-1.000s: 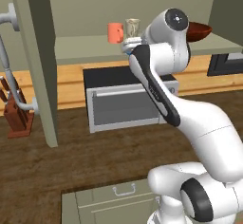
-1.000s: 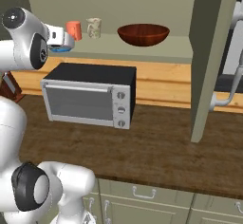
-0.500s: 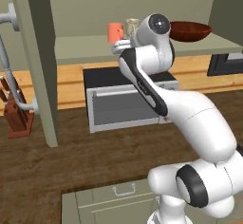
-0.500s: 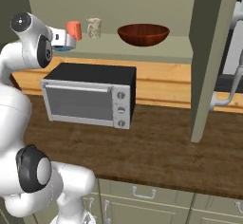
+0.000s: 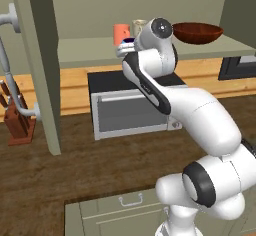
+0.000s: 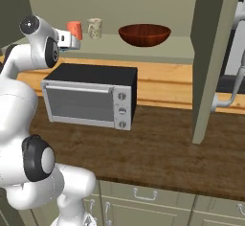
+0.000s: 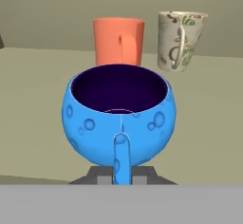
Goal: Gather all objects into one cabinet and sort the glasses and bowls to opposite sides.
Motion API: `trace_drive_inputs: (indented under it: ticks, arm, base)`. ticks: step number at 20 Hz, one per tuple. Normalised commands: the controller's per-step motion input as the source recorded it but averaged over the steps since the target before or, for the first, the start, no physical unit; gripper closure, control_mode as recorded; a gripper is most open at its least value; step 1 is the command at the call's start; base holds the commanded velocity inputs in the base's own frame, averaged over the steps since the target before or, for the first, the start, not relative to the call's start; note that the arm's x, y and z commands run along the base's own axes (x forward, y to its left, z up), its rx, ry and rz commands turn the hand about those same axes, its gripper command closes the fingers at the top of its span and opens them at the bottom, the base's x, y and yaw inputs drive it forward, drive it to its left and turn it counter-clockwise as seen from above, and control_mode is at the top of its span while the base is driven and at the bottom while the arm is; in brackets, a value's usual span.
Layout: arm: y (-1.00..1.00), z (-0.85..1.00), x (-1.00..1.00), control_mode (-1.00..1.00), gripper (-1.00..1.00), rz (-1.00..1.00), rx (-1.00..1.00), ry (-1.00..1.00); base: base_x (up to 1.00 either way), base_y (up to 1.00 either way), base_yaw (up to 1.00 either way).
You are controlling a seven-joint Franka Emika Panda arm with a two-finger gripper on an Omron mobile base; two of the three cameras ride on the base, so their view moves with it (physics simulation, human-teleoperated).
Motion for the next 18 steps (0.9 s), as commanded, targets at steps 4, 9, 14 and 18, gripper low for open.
trace_drive_inputs:
  ticks: [4, 9, 14, 18]
  arm:
    - [0.00, -0.20, 0.22, -1.00, 1.00, 0.00, 0.00, -0.03]
    - [0.00, -0.24, 0.20, -1.00, 1.00, 0.00, 0.00, -0.02]
    - [0.00, -0.15, 0.30, -1.00, 1.00, 0.00, 0.00, -0.01]
    - [0.02, -0.11, 0.30, -1.00, 1.00, 0.00, 0.00, 0.00]
  base:
    - [0.00, 0.00, 0.00]
    - [0.00, 0.00, 0.00]
    - [0.00, 0.00, 0.00]
    - [0.00, 0.00, 0.00]
